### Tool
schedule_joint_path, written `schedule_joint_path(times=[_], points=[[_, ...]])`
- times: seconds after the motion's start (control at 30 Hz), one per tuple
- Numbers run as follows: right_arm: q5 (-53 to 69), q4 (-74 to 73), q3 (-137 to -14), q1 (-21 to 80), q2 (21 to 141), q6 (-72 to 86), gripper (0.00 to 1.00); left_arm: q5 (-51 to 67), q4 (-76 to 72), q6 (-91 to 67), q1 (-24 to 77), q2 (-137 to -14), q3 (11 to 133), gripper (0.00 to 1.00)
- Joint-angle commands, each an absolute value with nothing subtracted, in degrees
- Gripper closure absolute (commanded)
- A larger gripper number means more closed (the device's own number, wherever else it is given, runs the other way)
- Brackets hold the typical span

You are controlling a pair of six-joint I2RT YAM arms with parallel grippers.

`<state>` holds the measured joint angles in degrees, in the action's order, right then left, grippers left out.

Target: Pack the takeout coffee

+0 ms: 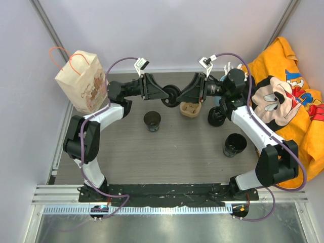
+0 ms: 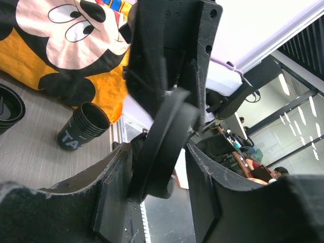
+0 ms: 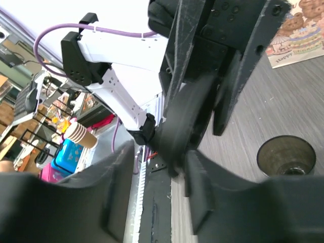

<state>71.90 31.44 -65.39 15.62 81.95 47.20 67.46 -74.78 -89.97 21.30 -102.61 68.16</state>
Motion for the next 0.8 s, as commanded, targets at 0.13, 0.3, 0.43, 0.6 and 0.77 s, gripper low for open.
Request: schedule_joint_path(times=[0.13,0.3,0.43,0.6,0.77], points=[[70.31,30.24,-68.73,14.59,83.58,44.39,0.4,65.13,-88.68,-91.23,21.53,-100.81,67.85,0.74],[68.56,26.83,-69.43,14.41,84.46,42.2,0.41,64.25,-88.68,-90.62,21.45,-99.93,66.54,0.94],[67.94,9.71,-74.25,13.1,84.2,29.22,0.41,65.56,-88.68,-89.65,20.92,-99.32,66.18,0.95],[59.88,-21.73,-75.76,13.1,82.27,-5.15,0.34,67.76,-88.68,-87.28,19.78,-98.61,63.99,0.86],[50.82,-31.19,-70.85,15.02,81.21,-22.21,0.34,71.27,-87.9,-84.29,18.9,-97.47,62.49,0.85]])
